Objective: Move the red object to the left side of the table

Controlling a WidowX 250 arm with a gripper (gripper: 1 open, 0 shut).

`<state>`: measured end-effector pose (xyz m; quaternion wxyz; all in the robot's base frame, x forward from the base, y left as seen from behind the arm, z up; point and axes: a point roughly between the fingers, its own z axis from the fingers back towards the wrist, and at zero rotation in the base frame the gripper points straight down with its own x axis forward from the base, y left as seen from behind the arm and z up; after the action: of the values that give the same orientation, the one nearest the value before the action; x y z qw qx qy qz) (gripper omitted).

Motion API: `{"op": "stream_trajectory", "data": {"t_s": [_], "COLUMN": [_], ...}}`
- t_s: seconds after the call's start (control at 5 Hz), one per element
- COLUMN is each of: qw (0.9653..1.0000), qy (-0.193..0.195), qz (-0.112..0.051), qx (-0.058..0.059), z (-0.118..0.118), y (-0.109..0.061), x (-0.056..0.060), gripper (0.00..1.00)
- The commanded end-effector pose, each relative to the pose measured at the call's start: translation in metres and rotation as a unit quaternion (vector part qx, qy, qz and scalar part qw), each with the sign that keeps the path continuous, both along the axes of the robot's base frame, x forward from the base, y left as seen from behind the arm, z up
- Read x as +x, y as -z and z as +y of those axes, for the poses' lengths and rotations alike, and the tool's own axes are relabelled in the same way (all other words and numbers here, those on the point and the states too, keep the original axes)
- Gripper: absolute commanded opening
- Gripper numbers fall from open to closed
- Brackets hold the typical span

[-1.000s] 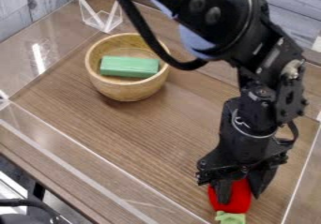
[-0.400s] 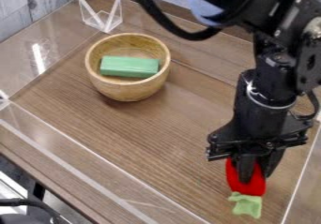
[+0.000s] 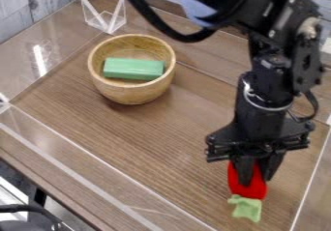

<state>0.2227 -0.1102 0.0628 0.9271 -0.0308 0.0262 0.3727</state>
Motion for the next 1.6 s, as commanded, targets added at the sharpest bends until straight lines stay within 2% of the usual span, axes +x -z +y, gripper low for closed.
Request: {"op": "stream_trajectory", "data": {"t_s": [0.0,0.2,0.4,0.8,1.0,1.2,1.4], "qw": [0.9992,0.9990,0.9987,0.9996,0.9995,0.9994,0.9992], "qy": [0.012,-0.013,-0.036,-0.005,-0.016,-0.011,-0.014], "qz": [-0.033,-0.039,-0.034,-0.027,-0.027,-0.033,-0.038], "qx": [-0.017,-0.018,-0.014,-0.007,-0.004,0.002,0.002], "z": [0.007,0.007,0.003,-0.012,-0.013,-0.013,-0.008], "y": [-0.019,-0.021,-0.014,0.011,0.018,0.009,-0.003], "x": [0.014,0.020,0.021,-0.010,-0.008,-0.007,-0.005], "gripper": [1.00,1.00,1.00,1.00,0.00,0.00,0.00]}}
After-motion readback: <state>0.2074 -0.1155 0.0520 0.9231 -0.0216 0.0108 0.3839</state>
